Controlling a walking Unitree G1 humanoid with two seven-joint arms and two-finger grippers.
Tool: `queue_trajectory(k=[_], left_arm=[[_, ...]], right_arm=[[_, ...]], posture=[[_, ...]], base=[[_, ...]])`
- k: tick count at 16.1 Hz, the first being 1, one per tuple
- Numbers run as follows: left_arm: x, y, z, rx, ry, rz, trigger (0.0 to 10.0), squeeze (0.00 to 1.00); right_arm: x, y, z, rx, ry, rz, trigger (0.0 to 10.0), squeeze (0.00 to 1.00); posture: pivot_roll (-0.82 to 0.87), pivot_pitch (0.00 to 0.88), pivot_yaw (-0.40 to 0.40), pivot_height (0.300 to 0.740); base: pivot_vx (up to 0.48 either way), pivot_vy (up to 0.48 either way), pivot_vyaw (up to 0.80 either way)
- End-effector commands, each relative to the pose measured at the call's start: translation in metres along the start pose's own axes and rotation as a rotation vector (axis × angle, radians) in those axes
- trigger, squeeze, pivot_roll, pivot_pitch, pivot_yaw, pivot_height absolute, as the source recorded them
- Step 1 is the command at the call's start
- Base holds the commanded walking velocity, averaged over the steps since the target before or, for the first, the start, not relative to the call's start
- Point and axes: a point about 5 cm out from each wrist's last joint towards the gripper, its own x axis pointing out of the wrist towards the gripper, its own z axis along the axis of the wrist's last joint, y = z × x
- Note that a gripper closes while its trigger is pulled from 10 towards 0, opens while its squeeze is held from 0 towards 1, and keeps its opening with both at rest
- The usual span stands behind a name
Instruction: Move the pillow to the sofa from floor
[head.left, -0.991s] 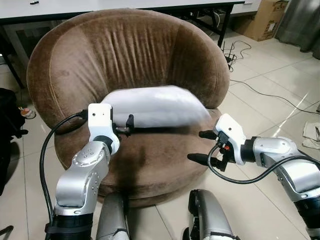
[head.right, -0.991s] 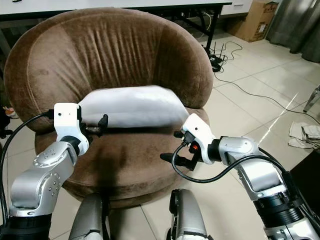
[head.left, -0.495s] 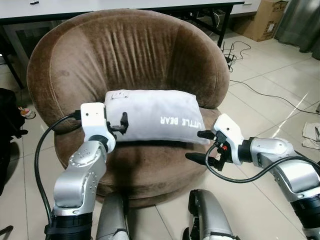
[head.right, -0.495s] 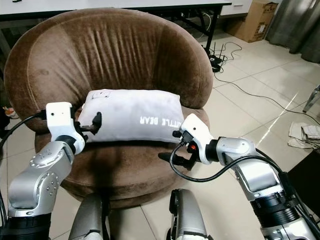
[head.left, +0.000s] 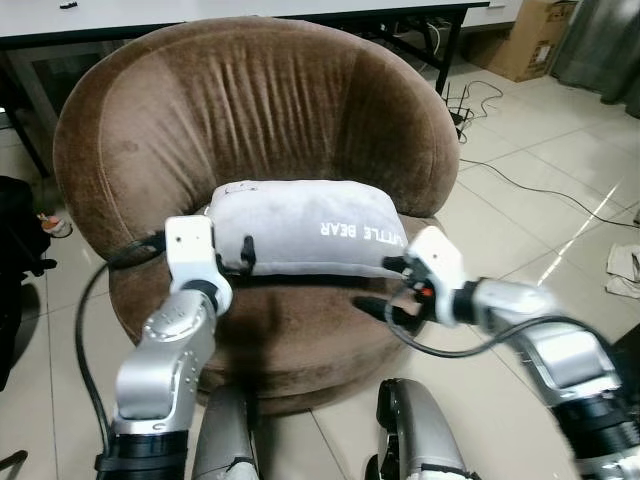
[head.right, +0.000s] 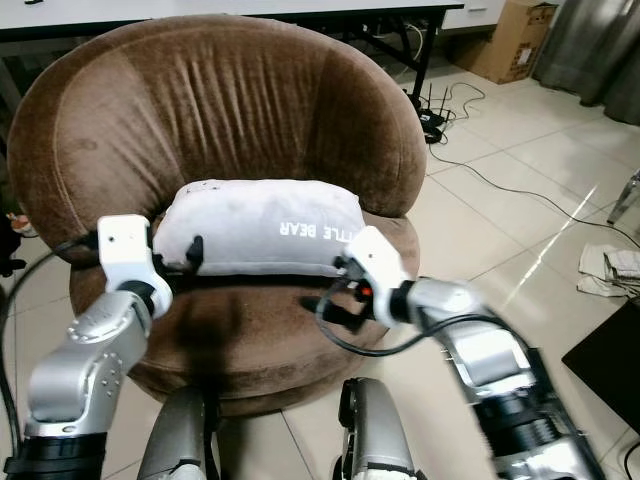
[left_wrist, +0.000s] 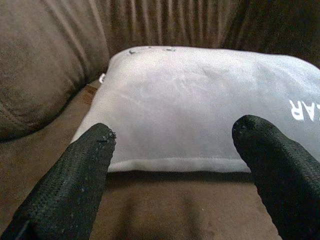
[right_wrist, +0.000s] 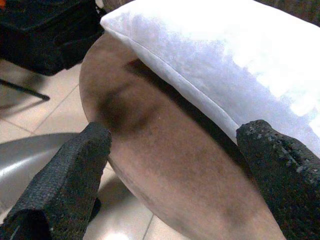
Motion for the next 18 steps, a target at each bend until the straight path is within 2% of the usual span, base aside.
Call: queue_trajectory(k=[1,13,18], left_arm=[[0.001,-0.002,0.000,0.011,-0.009,-0.004,10.0,0.00],[0.005,-0.004,-0.005,0.040,-0.001,-0.017,10.0,0.00],[0.005,-0.004,-0.007,0.045,0.004,-0.018,10.0,0.00]], right_arm=[[-0.002,-0.007,0.003,-0.001,-0.003,-0.038,10.0,0.00],[0.015,-0.001,-0.006,0.029,-0.022,-0.081,10.0,0.00],[0.015,0.000,-0.011,0.031,-0.009,-0.085,10.0,0.00]], posture=[[-0.12,0.000,-0.036,0.544],[-0.12,0.000,-0.028,0.671],[-0.13,0.000,-0.023,0.720]], base=[[0.000,0.000,0.00],[0.000,0.000,0.00],[0.000,0.000,0.00]])
